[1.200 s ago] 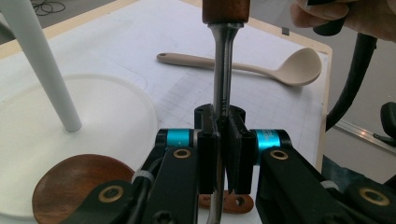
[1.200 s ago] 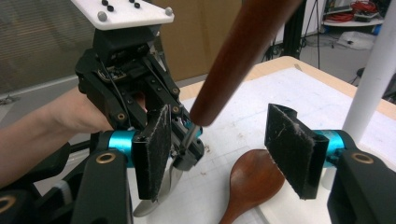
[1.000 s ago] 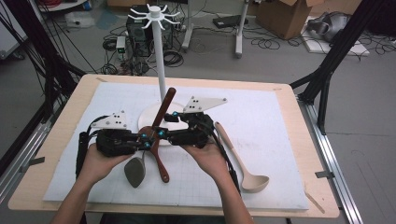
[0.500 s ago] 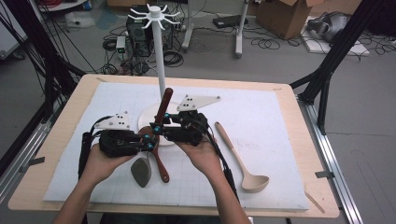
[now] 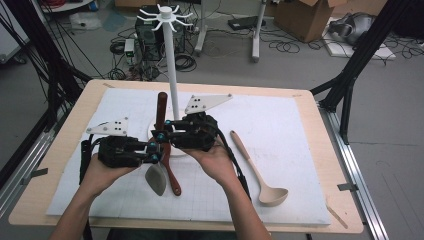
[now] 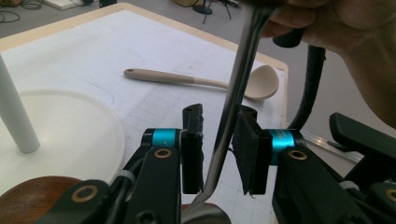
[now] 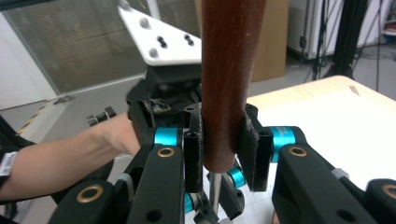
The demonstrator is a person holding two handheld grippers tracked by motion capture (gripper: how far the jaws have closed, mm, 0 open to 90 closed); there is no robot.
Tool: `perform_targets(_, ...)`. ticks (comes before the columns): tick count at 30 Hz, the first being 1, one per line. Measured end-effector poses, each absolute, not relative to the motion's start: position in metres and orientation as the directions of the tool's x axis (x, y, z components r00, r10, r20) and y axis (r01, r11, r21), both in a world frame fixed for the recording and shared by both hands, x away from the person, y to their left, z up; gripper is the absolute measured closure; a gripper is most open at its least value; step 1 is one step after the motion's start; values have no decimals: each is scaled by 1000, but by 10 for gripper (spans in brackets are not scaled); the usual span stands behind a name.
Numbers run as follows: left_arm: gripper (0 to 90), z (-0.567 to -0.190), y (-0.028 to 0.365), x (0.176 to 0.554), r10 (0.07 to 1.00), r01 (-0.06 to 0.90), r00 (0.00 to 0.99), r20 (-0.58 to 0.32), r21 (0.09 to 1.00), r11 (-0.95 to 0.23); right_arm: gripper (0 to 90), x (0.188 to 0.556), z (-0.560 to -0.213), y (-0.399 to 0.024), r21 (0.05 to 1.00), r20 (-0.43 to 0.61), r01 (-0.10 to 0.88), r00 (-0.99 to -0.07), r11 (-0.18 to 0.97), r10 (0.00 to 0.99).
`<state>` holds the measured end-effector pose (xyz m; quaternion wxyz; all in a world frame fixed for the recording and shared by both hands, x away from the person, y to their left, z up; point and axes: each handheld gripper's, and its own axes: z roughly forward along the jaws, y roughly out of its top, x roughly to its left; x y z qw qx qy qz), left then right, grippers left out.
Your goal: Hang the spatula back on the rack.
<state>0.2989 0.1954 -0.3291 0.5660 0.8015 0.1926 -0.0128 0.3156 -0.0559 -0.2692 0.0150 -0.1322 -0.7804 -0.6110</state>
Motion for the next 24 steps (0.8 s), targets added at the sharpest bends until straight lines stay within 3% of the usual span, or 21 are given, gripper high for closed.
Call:
perform_targets(4,707,-333,196,300,255,329,931,-260,901,-281,736,317,-264,-57,953,180,211,-971,217,156)
perform_targets(5,760,-334,195,300,249,328,933,-262,901,-284,736,318,-263,-56,953,185,212,-973,217,139)
perform_targets(9,810,-334,192,299,265,308,936,-233,906,-290,734,319,-263,-56,952,192,220,-971,215,143)
perform_targets(13,834,-331,190,296,298,290,933,-204,914,-283,682,320,-265,-56,958,194,229,-962,175,193)
perform_targets(14,836,-331,189,296,309,298,928,-209,913,-279,619,320,-266,-56,956,208,247,-951,157,228)
perform_targets(19,837,-330,185,293,387,282,908,-160,917,-282,601,317,-267,-52,955,186,244,-934,166,305)
perform_targets(24,837,-329,183,291,459,276,878,-134,925,-259,646,313,-270,-46,958,156,235,-909,167,387)
